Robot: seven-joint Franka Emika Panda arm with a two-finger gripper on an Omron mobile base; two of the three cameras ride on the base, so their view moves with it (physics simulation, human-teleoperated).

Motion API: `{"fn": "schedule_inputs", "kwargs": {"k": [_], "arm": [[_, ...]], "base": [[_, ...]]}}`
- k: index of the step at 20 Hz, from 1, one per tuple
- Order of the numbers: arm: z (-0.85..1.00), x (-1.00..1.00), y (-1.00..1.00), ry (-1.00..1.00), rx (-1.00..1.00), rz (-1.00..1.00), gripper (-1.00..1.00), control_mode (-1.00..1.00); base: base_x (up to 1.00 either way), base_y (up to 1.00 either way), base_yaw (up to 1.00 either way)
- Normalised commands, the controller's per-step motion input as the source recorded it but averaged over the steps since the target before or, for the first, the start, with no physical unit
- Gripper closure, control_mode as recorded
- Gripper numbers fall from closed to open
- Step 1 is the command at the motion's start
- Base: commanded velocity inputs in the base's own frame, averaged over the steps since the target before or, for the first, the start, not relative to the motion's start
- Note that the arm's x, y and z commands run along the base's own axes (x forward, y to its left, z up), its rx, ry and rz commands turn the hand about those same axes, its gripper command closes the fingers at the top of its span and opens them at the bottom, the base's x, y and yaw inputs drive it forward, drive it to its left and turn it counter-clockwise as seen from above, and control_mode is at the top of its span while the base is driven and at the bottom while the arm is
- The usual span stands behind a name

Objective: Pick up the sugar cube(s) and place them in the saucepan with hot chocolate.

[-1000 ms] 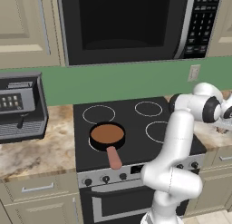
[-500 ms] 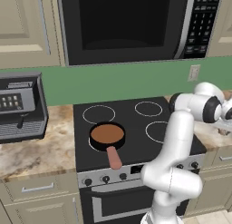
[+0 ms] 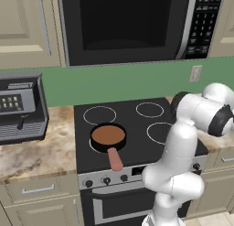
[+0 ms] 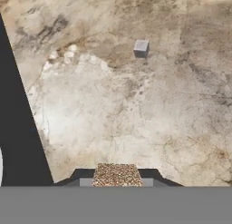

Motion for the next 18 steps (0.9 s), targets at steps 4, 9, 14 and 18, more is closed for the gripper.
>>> {"fn": "schedule_inputs", "kwargs": {"k": [4, 9, 14, 18], "arm": [[0.68, -0.38, 1.0, -0.34, -0.17, 0.18, 1.0, -1.0], [0.78, -0.15, 1.0, -0.21, -0.19, 0.18, 1.0, -1.0], [0.8, -0.02, 1.0, 0.01, -0.23, 0.16, 1.0, -1.0], [0.24, 0.03, 1.0, 0.13, -0.22, 0.18, 1.0, -1.0]], "base": [[0.0, 0.0, 0.0], [0.0, 0.0, 0.0], [0.0, 0.0, 0.0], [0.0, 0.0, 0.0]]}}
